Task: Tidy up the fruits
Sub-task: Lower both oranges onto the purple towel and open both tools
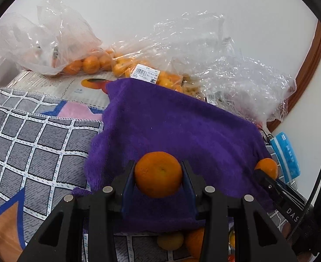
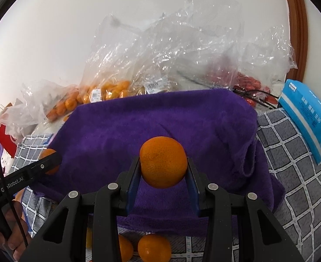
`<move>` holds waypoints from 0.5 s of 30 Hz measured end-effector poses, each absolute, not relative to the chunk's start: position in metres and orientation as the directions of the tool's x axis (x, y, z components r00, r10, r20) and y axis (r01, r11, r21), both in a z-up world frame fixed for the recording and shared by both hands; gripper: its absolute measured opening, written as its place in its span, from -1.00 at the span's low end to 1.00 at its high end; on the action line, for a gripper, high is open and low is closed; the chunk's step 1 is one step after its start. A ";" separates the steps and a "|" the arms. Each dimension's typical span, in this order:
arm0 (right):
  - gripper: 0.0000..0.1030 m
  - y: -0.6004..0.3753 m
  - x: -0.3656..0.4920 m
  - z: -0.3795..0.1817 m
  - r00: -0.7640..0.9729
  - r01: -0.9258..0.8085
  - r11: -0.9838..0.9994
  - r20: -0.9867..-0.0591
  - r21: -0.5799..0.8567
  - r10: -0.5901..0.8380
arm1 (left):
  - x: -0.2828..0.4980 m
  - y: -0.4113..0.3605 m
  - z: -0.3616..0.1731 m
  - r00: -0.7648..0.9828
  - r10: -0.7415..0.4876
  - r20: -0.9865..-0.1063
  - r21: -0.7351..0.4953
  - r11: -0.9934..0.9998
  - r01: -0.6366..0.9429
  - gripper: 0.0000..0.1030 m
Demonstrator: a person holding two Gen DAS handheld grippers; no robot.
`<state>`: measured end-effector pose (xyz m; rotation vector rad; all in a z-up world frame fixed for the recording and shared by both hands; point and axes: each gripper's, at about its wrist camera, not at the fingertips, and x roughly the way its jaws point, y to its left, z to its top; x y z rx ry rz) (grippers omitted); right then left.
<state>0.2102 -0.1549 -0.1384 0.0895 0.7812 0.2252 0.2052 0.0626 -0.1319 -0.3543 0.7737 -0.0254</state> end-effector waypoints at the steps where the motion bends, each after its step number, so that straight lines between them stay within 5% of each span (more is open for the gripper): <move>1: -0.23 -0.155 0.211 -0.139 0.685 -0.166 0.972 -0.689 0.166 0.235 | 0.205 0.062 -0.132 0.719 -0.148 -0.679 -0.317 0.942 -0.106 -0.25; 15: -0.23 -0.158 0.216 -0.152 0.655 -0.147 0.976 -0.724 0.159 0.217 | 0.204 0.052 -0.133 0.721 -0.142 -0.678 -0.281 0.957 -0.075 -0.25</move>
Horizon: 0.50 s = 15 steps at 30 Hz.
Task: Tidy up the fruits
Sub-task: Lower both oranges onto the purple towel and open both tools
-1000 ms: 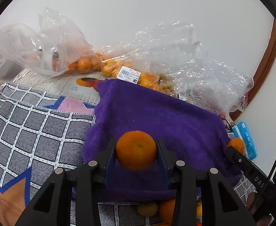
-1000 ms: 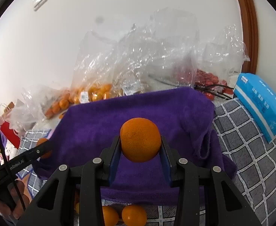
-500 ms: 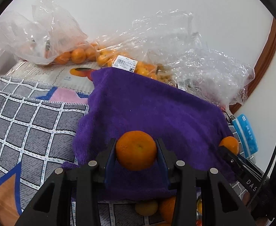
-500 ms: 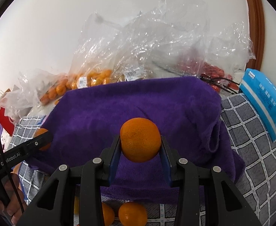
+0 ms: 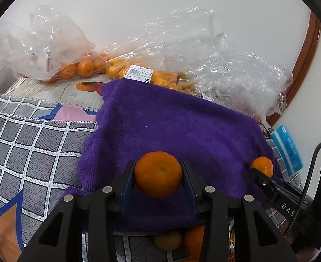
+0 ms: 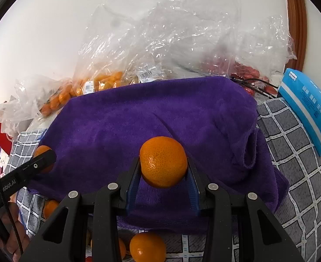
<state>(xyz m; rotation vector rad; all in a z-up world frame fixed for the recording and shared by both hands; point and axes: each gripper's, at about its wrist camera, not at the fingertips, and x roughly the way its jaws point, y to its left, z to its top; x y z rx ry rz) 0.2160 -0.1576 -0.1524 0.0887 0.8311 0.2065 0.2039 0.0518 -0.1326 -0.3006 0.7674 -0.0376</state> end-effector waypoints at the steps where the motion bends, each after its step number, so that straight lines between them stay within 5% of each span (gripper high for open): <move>1: -0.23 -0.158 0.217 -0.153 0.653 -0.146 0.976 -0.726 0.158 0.216 | 0.204 0.051 -0.133 0.722 -0.136 -0.679 -0.273 0.959 -0.076 -0.25; 15: -0.22 -0.155 0.220 -0.158 0.647 -0.120 0.985 -0.742 0.128 0.175 | 0.204 0.048 -0.134 0.722 -0.116 -0.682 -0.249 0.965 -0.080 -0.24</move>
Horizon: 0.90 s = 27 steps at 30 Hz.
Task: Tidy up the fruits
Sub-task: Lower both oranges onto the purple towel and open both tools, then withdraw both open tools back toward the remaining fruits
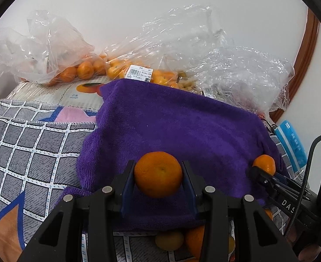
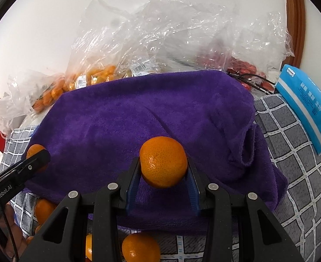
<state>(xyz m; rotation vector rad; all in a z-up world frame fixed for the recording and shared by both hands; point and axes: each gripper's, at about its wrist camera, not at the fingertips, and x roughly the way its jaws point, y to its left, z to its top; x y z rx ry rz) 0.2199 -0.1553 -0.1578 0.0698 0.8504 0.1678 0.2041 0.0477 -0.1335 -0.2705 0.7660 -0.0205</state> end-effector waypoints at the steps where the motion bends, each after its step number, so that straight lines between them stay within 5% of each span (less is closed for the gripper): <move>1: -0.22 -0.156 0.220 -0.158 0.649 -0.118 0.984 -0.739 0.134 0.179 | 0.203 0.048 -0.133 0.726 -0.118 -0.678 -0.253 0.964 -0.079 -0.23; 8: -0.04 -0.161 0.217 -0.153 0.672 -0.102 0.984 -0.719 0.148 0.177 | 0.196 0.049 -0.123 0.767 -0.127 -0.629 -0.269 0.961 -0.062 0.10; 13: 0.12 -0.160 0.211 -0.147 0.702 -0.101 0.987 -0.694 0.127 0.161 | 0.196 0.051 -0.120 0.771 -0.126 -0.625 -0.281 0.957 -0.071 0.11; 27: 0.13 -0.159 0.195 -0.125 0.743 -0.084 0.992 -0.657 0.097 0.127 | 0.177 0.042 -0.103 0.837 -0.072 -0.542 -0.231 0.971 -0.066 0.10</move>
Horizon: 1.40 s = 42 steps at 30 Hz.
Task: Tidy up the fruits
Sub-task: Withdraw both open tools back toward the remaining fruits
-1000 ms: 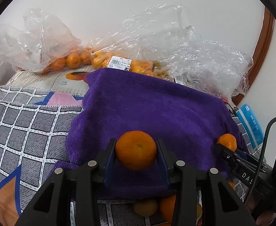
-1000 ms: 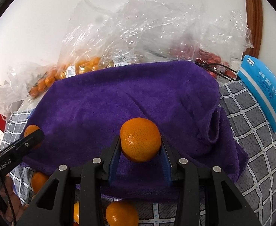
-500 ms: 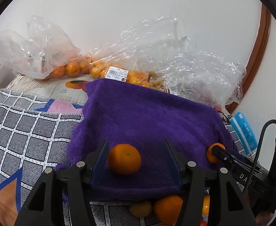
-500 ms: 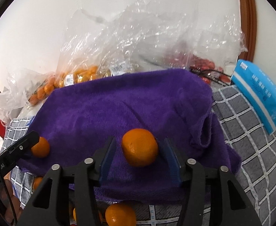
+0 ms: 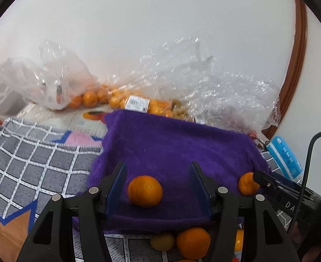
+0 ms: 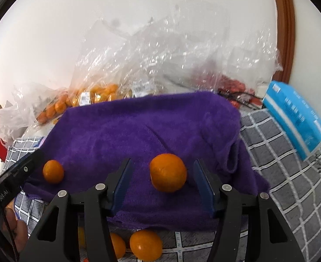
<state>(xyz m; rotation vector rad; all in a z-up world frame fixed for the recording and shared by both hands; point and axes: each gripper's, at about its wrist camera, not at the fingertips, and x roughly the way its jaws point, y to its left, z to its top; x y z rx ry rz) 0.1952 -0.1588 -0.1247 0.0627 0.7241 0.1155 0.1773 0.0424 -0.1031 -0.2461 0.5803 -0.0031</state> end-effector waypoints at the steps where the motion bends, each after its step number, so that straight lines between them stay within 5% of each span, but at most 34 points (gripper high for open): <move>1: 0.13 -0.160 0.193 -0.122 0.748 -0.078 0.992 -0.652 0.097 0.122 | 0.177 0.042 -0.101 0.835 -0.078 -0.544 -0.229 0.972 -0.058 0.10; 15: 0.13 -0.167 0.132 -0.088 0.753 -0.083 0.995 -0.650 0.059 0.101 | 0.136 0.037 -0.078 0.777 -0.177 -0.604 -0.267 0.964 0.012 0.10; 31: 0.12 -0.152 0.082 -0.121 0.693 -0.109 0.989 -0.705 0.101 0.149 | 0.091 0.072 -0.128 0.671 -0.021 -0.741 -0.139 0.983 -0.123 0.10; 42: -0.14 -0.153 0.090 -0.133 0.682 -0.096 0.992 -0.721 0.076 0.122 | 0.092 0.080 -0.146 0.660 -0.069 -0.748 -0.185 0.977 -0.107 0.10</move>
